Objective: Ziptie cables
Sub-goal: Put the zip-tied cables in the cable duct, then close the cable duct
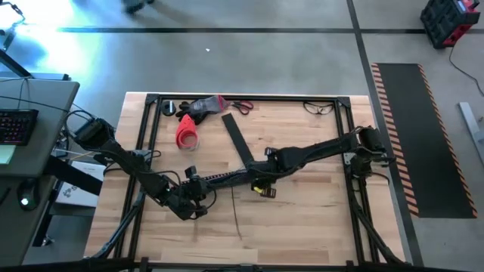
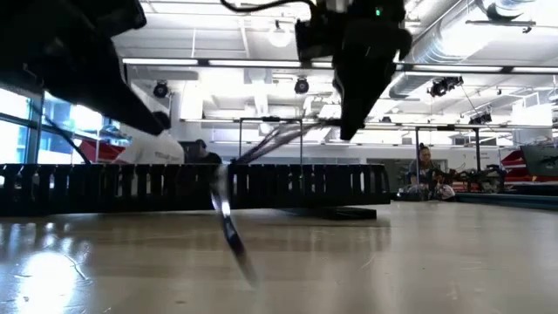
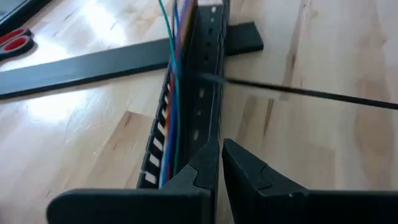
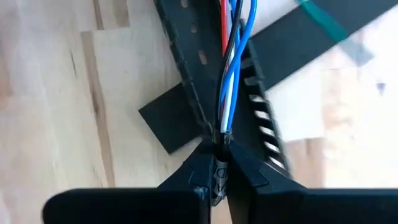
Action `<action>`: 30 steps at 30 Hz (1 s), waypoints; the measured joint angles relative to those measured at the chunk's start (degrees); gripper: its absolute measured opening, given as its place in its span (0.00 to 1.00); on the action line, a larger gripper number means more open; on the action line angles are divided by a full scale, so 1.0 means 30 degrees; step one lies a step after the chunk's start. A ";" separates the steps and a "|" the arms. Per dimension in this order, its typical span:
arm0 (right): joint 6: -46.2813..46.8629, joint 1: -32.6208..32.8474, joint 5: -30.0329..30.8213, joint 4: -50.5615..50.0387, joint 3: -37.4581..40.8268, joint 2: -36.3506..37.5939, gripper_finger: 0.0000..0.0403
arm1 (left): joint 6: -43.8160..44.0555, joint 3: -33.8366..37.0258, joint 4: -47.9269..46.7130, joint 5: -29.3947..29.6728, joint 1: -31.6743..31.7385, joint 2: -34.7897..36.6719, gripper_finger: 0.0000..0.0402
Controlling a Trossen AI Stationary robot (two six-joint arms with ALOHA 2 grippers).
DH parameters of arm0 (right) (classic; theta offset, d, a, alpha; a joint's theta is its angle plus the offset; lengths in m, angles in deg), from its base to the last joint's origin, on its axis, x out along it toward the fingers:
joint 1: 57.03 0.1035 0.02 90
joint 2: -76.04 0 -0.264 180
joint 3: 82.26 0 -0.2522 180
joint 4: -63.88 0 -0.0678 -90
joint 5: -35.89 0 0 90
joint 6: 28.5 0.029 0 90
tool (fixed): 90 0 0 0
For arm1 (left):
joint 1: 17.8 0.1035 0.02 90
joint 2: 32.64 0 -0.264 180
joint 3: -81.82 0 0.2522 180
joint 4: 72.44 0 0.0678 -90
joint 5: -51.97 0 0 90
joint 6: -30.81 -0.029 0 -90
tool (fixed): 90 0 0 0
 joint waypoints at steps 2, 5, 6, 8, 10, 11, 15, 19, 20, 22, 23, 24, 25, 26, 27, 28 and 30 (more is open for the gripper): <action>-0.0423 -0.0160 -0.0001 -0.1180 -0.0728 0.0017 0.01 | 0.0000 0.0000 0.0064 -0.0047 0.0068 -0.0451 0.02; -0.1464 -0.0444 -0.0106 -0.2513 -0.1106 0.0017 0.01 | 0.0032 0.0000 0.0237 -0.0510 0.0107 -0.1032 0.02; -0.1913 -0.0539 -0.0255 -0.2767 -0.1045 0.0017 0.01 | 0.0146 0.0000 0.0243 -0.0564 0.0103 -0.1258 0.02; -0.2874 -0.0681 -0.0635 -0.3023 -0.0568 0.0017 0.02 | 0.0498 0.0000 0.0276 -0.0601 0.0072 -0.1616 0.02; -0.3479 -0.0756 -0.0708 -0.3023 -0.0087 -0.0005 0.02 | 0.0680 0.0000 0.0460 -0.0792 0.0065 -0.1850 0.02; -0.3798 -0.0774 -0.0717 -0.2901 0.0120 -0.0005 0.03 | 0.0713 0.0000 0.0482 -0.0863 0.0023 -0.1959 0.02; -0.4393 -0.0767 -0.0244 -0.2847 0.0773 -0.0012 0.07 | 0.0836 -0.0004 0.0700 -0.1162 0.0023 -0.2031 0.02; -0.4680 -0.0730 -0.0032 -0.3844 0.0952 -0.0005 0.17 | 0.0843 -0.0007 0.0700 -0.1197 0.0023 -0.2038 0.02; -0.4611 -0.0730 0.0214 -0.4162 0.0962 -0.0005 0.20 | 0.0843 -0.0007 0.0700 -0.1183 0.0023 -0.2038 0.02; -0.4474 -0.0722 0.0813 -0.4648 0.0962 -0.0005 0.27 | 0.0843 -0.0007 0.0700 -0.1168 0.0023 -0.2038 0.02; -0.4311 -0.0716 0.0997 -0.4913 0.0958 -0.0005 0.31 | 0.0843 -0.0007 0.0715 -0.1168 0.0023 -0.2038 0.02; -0.4264 -0.0720 0.1051 -0.5181 0.0955 -0.0005 0.34 | 0.0843 -0.0007 0.0770 -0.1168 0.0023 -0.2038 0.02; -0.4159 -0.0723 0.1072 -0.5487 0.0955 -0.0005 0.38 | 0.0841 -0.0007 0.0910 -0.1168 0.0023 -0.2038 0.02; -0.3973 -0.0723 0.1001 -0.5892 0.0955 -0.0005 0.41 | 0.0831 -0.0007 0.1134 -0.1177 0.0007 -0.2038 0.02; -0.3744 -0.0723 0.0794 -0.6325 0.0955 -0.0005 0.44 | 0.0801 -0.0015 0.1284 -0.1182 -0.0035 -0.2017 0.02; -0.3682 -0.0683 0.0399 -0.6521 0.1009 0.0011 0.46 | 0.0661 -0.0015 0.1380 -0.1182 -0.0094 -0.1985 0.02; -0.4135 -0.0475 -0.0032 -0.5726 0.1726 0.0535 0.49 | 0.0529 -0.0015 0.1761 -0.1170 -0.0251 -0.1972 0.02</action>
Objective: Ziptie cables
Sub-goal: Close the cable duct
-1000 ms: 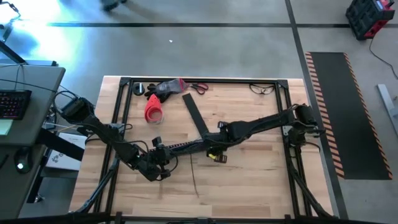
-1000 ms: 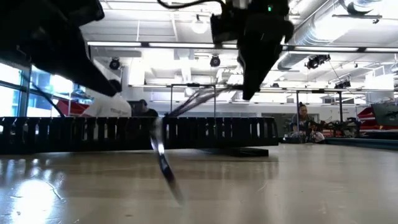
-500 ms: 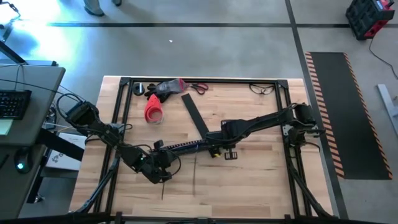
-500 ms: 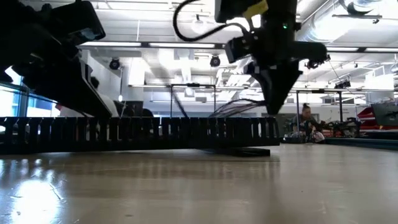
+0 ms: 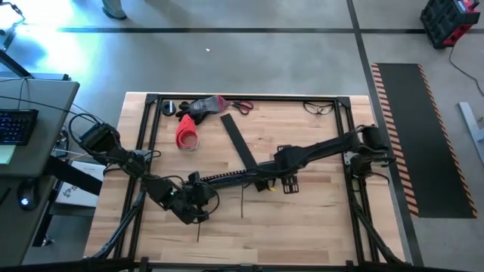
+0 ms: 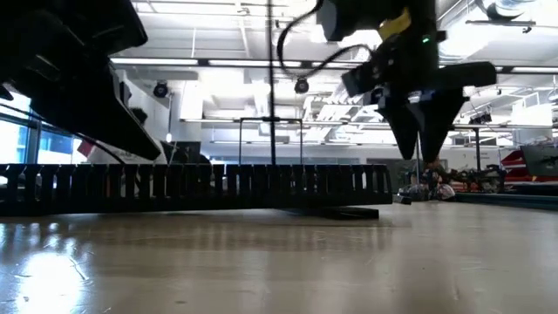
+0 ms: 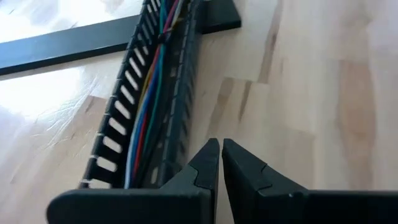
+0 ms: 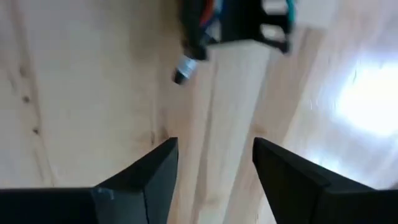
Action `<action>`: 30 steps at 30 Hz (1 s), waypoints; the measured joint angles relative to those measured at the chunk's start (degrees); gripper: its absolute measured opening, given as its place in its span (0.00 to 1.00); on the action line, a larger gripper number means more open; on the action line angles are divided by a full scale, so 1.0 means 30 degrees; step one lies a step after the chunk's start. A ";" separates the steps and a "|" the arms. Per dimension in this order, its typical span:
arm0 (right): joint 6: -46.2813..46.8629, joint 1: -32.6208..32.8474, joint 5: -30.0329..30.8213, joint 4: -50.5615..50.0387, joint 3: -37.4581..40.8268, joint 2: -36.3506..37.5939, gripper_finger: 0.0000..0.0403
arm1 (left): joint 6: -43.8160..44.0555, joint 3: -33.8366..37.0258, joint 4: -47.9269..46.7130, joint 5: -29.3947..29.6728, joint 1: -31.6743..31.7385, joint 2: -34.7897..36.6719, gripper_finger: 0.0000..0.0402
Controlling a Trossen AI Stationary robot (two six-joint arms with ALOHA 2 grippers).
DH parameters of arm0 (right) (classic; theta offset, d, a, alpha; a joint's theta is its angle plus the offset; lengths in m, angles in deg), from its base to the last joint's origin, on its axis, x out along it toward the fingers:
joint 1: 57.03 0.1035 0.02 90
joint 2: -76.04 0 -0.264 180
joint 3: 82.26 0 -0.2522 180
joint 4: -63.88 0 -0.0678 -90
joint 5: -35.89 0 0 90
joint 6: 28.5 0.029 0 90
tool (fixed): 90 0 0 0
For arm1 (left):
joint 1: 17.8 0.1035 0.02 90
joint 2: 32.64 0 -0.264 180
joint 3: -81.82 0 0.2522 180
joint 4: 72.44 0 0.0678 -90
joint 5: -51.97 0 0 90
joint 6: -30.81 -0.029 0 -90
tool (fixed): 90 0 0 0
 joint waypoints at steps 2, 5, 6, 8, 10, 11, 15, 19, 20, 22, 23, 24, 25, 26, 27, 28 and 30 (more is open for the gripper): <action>-0.0436 0.0268 0.0284 0.1759 0.1091 0.0980 0.49 | -0.0007 0.0000 0.0131 0.0095 -0.0196 0.0000 0.02; 0.0109 0.0523 0.1690 0.4138 0.2877 0.2828 0.48 | 0.0155 -0.0019 0.0389 0.0223 -0.0372 0.0000 0.02; 0.0468 0.0596 0.2125 0.4911 0.3455 0.3536 0.47 | 0.0346 -0.0057 0.0331 0.0297 -0.0455 0.0000 0.02; 0.1064 0.0750 0.3201 0.6719 0.4465 0.5094 0.45 | 0.0404 -0.0309 0.0130 0.0575 -0.0600 0.0066 0.02; 0.1677 0.0796 0.4844 0.9259 0.5590 0.6590 0.43 | -0.0322 -0.0692 0.0178 0.1094 -0.0601 0.0373 0.02; 0.2115 0.0697 0.5658 1.1044 0.6241 0.7216 0.43 | -0.0939 -0.0873 0.0196 0.1397 -0.0601 0.0592 0.02; 0.2769 -0.0734 0.5893 1.9065 0.8373 0.7955 0.42 | -0.3388 -0.1297 0.0089 0.2485 -0.0452 0.1676 0.02; 0.1634 -0.1897 0.3120 2.2282 0.8816 0.6481 0.47 | -0.3543 -0.1304 -0.0981 0.2783 0.0073 0.2649 0.02; 0.1553 -0.2081 0.2967 2.2211 0.8641 0.6004 0.49 | -0.3420 -0.1304 -0.1501 0.2718 0.0208 0.2658 0.03; 0.1418 -0.2387 0.2927 2.2267 0.8169 0.4997 0.53 | -0.3204 -0.1297 -0.2619 0.2292 0.0555 0.2618 0.05; 0.1396 -0.2537 0.2941 2.2265 0.7970 0.4506 0.55 | -0.3063 -0.1297 -0.3088 0.1939 0.0786 0.2595 0.07; 0.1389 -0.2680 0.2912 2.2265 0.7769 0.3961 0.57 | -0.2910 -0.1297 -0.3415 0.1458 0.1036 0.2575 0.09; 0.1382 -0.2839 0.2634 2.2152 0.7549 0.3382 0.58 | -0.2769 -0.1297 -0.3681 0.1058 0.1247 0.2561 0.10; 0.1375 -0.3011 0.2225 2.1830 0.7349 0.2754 0.59 | -0.2654 -0.1290 -0.3812 0.0790 0.1469 0.2543 0.12; 0.1324 -0.3151 0.1637 2.1283 0.7154 0.2210 0.59 | -0.2575 -0.1282 -0.3783 0.0655 0.1675 0.2532 0.13; 0.1019 -0.3276 0.0828 2.0594 0.6926 0.1695 0.59 | -0.2542 -0.1282 -0.3670 0.0644 0.1817 0.2492 0.14; 0.0595 -0.3399 -0.0901 1.9595 0.6260 0.1011 0.58 | -0.2491 -0.1282 -0.3561 0.0582 0.2007 0.2317 0.16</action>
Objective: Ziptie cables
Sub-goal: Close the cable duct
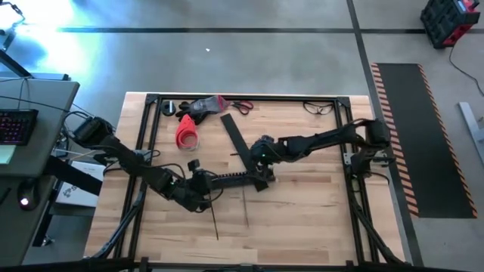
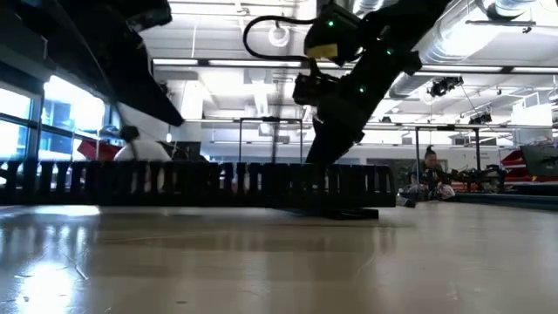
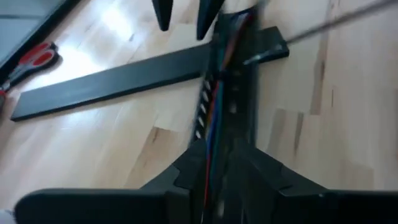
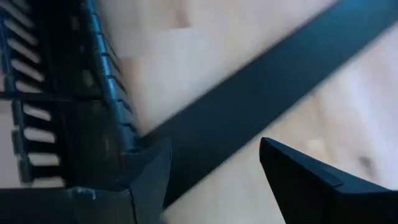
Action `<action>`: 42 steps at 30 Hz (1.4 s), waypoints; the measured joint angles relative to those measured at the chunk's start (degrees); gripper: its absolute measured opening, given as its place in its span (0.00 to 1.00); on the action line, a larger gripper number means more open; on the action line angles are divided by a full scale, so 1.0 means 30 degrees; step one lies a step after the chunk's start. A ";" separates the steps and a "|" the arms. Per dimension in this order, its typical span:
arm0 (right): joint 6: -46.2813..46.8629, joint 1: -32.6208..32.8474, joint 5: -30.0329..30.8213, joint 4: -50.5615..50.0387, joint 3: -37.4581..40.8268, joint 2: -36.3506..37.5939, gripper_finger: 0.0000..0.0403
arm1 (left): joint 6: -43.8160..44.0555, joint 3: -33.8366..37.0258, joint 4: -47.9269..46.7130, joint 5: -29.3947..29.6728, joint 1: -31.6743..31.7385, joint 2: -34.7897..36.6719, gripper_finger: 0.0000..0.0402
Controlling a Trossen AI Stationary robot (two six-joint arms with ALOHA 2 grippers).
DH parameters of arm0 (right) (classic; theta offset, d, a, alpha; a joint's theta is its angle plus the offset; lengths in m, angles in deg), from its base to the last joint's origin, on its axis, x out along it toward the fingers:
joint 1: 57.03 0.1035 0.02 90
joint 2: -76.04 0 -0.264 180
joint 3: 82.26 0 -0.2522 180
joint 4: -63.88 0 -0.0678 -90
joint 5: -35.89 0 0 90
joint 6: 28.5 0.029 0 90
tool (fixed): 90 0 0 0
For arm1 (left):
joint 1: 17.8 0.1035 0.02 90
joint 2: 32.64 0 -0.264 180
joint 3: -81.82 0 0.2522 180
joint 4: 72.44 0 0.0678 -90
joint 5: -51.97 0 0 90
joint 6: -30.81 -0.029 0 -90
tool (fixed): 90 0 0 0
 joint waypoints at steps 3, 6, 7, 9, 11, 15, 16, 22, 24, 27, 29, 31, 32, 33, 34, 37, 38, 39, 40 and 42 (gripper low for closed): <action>0.0080 0.0061 -0.2361 -0.1244 -0.0576 -0.0392 0.56 | -0.0022 0.0007 0.0758 -0.0723 0.0104 -0.0615 0.17; -0.0291 0.0575 -0.4398 -0.2327 -0.0617 -0.0285 0.55 | -0.0003 0.0007 0.2298 -0.1643 0.0079 -0.1397 0.18; -0.0364 0.0846 -0.4664 -0.2719 -0.0646 -0.0248 0.54 | -0.0019 0.0007 0.2994 -0.2080 0.0041 -0.1703 0.18; -0.0422 0.1445 -0.4644 -0.3647 -0.0654 -0.0231 0.54 | -0.0059 0.0007 0.4326 -0.2750 0.0029 -0.2308 0.18; -0.0338 0.2066 -0.3678 -0.3890 -0.0642 -0.0246 0.54 | -0.0241 0.0007 0.5348 -0.3050 0.0002 -0.2802 0.18; 0.1483 0.3130 0.0207 -0.2172 -0.0692 -0.0246 0.54 | -0.0718 0.0007 0.6625 -0.3157 -0.0298 -0.3257 0.18; 0.2342 0.3321 0.1596 -0.1167 -0.0602 -0.0246 0.54 | -0.0729 0.0007 0.6810 -0.3220 -0.0370 -0.3209 0.18; 0.7066 0.3579 0.7026 0.2141 0.0247 -0.0650 0.55 | -0.0721 0.0007 0.6764 -0.3590 -0.1442 -0.2077 0.18; 0.7496 0.3380 0.6975 0.3346 0.0283 -0.1017 0.59 | -0.0714 0.0007 0.6732 -0.3596 -0.1943 -0.1566 0.18; 0.6829 0.3259 0.7183 0.5222 0.0313 -0.1843 0.68 | -0.0581 0.0007 0.6236 -0.3512 -0.2707 -0.0724 0.18; 0.6895 0.3157 0.8597 0.5599 0.0322 -0.2177 0.73 | -0.0665 0.0004 0.5400 -0.2867 -0.3194 -0.0051 0.18; 0.6927 0.2852 1.0347 0.6032 0.0327 -0.2509 0.76 | 0.0050 0.0000 0.4071 -0.1294 -0.3737 0.0421 0.18; 0.6936 0.2671 1.0619 0.6300 0.0327 -0.2694 0.77 | 0.0684 0.0000 0.3355 -0.0482 -0.4061 0.0522 0.18; 0.6936 0.2480 1.0530 0.6593 0.0327 -0.2845 0.77 | 0.1382 0.0003 0.2541 0.0191 -0.4333 0.0563 0.18; 0.6945 0.2280 1.0023 0.6788 0.0329 -0.2993 0.77 | 0.2056 0.0007 0.1993 0.0677 -0.4521 0.0576 0.18; 0.7002 0.1717 0.8260 0.7345 0.0327 -0.3493 0.77 | 0.3526 0.0007 0.0829 0.1389 -0.5029 0.0559 0.18; 0.7045 0.1514 0.7961 0.7527 0.0318 -0.3701 0.77 | 0.3912 0.0007 0.0643 0.1414 -0.5138 0.0481 0.18; 0.7147 0.1289 0.7796 0.7481 0.0317 -0.3897 0.77 | 0.4249 0.0007 0.0541 0.1422 -0.5224 0.0429 0.18; 0.7327 0.1095 0.7704 0.7499 0.0335 -0.4143 0.77 | 0.4478 0.0007 0.0442 0.1487 -0.5299 0.0384 0.18; 0.7504 0.0726 0.7420 0.7603 0.0335 -0.4414 0.77 | 0.4813 0.0007 0.0490 0.1717 -0.5370 0.0308 0.18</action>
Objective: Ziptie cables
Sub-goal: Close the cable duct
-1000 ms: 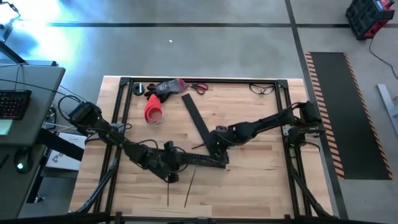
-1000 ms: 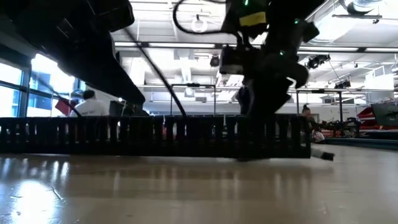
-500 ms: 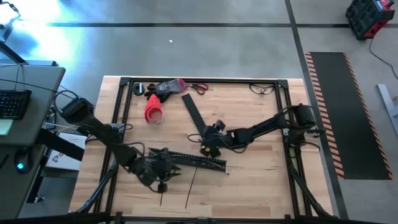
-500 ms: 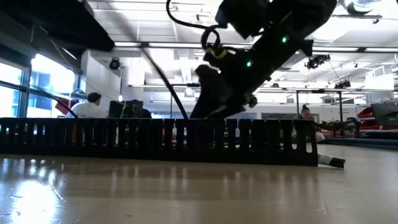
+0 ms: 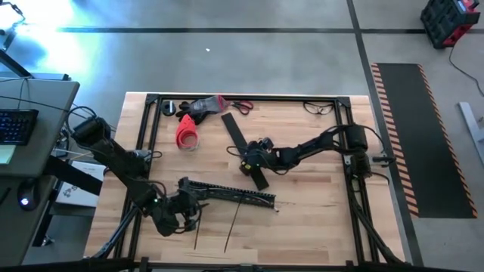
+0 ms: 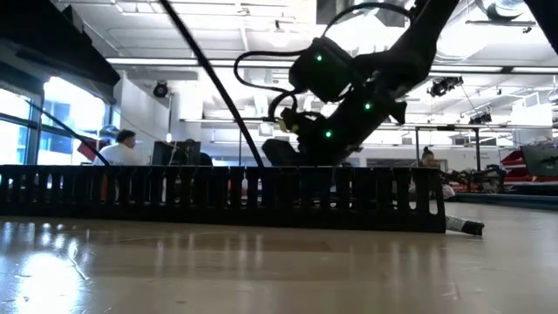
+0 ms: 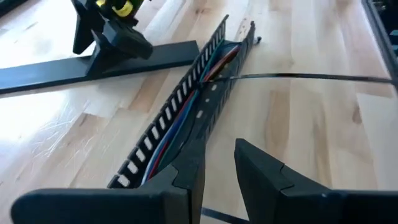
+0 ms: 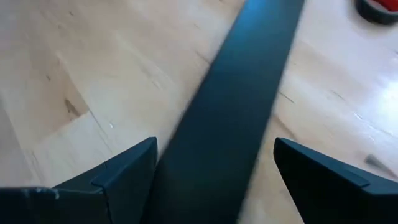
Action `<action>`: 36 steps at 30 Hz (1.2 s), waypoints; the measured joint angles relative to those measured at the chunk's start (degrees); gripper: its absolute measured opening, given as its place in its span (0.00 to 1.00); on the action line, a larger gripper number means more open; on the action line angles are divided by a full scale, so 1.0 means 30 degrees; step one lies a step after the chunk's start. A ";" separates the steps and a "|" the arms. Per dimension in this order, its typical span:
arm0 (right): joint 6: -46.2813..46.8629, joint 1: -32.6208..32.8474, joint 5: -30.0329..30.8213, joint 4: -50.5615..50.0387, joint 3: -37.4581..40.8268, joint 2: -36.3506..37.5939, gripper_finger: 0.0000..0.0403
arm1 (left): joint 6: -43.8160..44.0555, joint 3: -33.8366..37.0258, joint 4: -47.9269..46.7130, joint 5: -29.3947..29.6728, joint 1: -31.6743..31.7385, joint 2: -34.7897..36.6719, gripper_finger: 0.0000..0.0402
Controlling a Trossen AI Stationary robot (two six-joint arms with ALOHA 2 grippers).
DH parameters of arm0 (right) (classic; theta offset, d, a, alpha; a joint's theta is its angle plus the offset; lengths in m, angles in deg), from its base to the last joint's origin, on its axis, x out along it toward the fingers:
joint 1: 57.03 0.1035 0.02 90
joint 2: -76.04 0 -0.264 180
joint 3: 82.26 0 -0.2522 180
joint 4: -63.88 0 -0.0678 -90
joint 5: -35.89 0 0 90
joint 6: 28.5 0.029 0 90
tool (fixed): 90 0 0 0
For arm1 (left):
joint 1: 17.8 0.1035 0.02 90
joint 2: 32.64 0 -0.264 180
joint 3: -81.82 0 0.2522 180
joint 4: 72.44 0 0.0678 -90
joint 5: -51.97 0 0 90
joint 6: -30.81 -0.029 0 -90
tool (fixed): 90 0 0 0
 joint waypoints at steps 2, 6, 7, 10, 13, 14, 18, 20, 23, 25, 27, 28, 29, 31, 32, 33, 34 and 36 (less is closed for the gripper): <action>0.0000 -0.0234 -0.0356 0.0211 -0.0022 -0.0268 0.77 | 0.0118 0.0000 -0.0045 0.0093 0.0000 -0.0110 0.18; 0.0001 -0.0250 -0.0542 0.0263 -0.0078 -0.0901 0.77 | 0.0147 0.0000 -0.0038 0.0248 0.0003 -0.0214 0.18; 0.0054 -0.0242 -0.0408 0.0095 -0.0106 -0.0977 0.77 | 0.0149 0.0000 -0.0051 0.0258 0.0036 -0.0239 0.18; 0.0030 -0.0245 -0.0552 -0.1132 -0.0185 -0.1049 0.74 | 0.0171 0.0000 0.0021 0.0492 0.0066 -0.0249 0.18; -0.0679 -0.0242 -0.0898 -0.2143 -0.0211 -0.0983 0.65 | 0.0174 0.0000 0.0110 0.0676 0.0066 -0.0249 0.18; -0.0940 -0.0242 -0.1032 -0.2234 -0.0211 -0.0976 0.62 | 0.0171 0.0000 0.0186 0.0686 0.0066 -0.0249 0.18; -0.1944 -0.0302 -0.1179 -0.1998 0.0346 -0.0861 0.49 | 0.0309 0.0000 0.0189 0.0742 0.0066 -0.0249 0.18; -0.2108 -0.0323 -0.1055 -0.1409 0.0708 -0.0837 0.49 | 0.0507 0.0000 0.0259 0.0745 0.0066 -0.0249 0.18; -0.2618 -0.0195 -0.1008 -0.1422 0.0806 -0.0651 0.48 | 0.0775 0.0000 0.0284 0.1092 0.0066 -0.0249 0.18; -0.2928 0.0046 -0.0679 -0.2533 0.0907 -0.0128 0.28 | 0.0841 0.0000 0.0301 0.1368 0.0066 -0.0249 0.18; -0.3138 0.0343 -0.0563 -0.3446 0.1081 0.0662 0.17 | 0.0826 0.0000 0.0387 0.1727 0.0010 -0.0113 0.18; -0.3270 0.0462 -0.0656 -0.3965 0.1153 0.1190 0.13 | 0.0804 0.0000 0.0390 0.1971 0.0004 0.0046 0.18; -0.3518 0.0573 -0.0737 -0.4312 0.1187 0.1667 0.10 | 0.0679 0.0000 0.0383 0.2201 0.0000 0.0223 0.18; -0.3873 0.0778 -0.1187 -0.5206 0.1290 0.2586 0.03 | 0.0367 0.0000 0.0408 0.2505 -0.0015 0.0552 0.18; -0.4105 0.0855 -0.1300 -0.5377 0.1319 0.3019 0.01 | 0.0096 0.0000 0.0364 0.2640 -0.0043 0.0709 0.18; -0.4332 0.0918 -0.1534 -0.5378 0.1299 0.3444 0.00 | -0.0151 0.0000 0.0391 0.2766 -0.0059 0.0898 0.18; -0.4441 0.0954 -0.1668 -0.5392 0.1259 0.3837 0.00 | -0.0391 0.0000 0.0394 0.3008 -0.0058 0.1092 0.18; -0.4528 0.0983 -0.2259 -0.5356 0.1202 0.4293 0.02 | -0.0768 0.0000 0.0444 0.3372 -0.0058 0.1363 0.18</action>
